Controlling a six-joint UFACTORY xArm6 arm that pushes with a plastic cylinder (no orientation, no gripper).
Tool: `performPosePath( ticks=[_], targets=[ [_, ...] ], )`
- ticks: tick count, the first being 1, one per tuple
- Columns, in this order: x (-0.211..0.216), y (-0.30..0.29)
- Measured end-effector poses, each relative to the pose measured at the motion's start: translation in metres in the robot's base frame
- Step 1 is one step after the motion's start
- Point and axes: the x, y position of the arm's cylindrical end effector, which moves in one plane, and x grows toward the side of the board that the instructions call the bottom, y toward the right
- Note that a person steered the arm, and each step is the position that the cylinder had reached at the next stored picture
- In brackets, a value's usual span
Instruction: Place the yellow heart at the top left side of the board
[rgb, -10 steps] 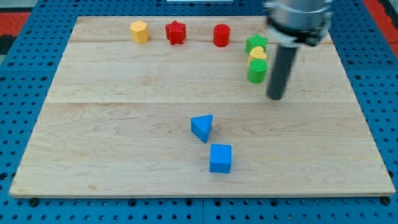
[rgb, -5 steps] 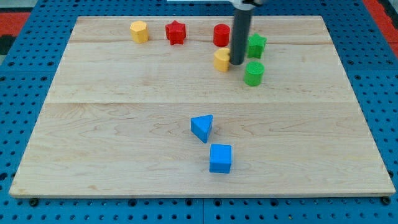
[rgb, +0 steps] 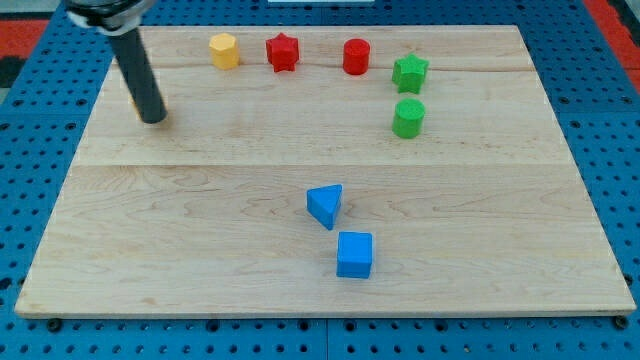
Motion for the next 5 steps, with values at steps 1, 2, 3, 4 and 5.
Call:
performPosePath(
  ticks=[1, 2, 3, 4, 5],
  targets=[
    [-0.014, -0.020],
    [-0.021, -0.015],
    [-0.036, -0.005],
    [-0.064, -0.005],
    [-0.086, -0.005]
  ],
)
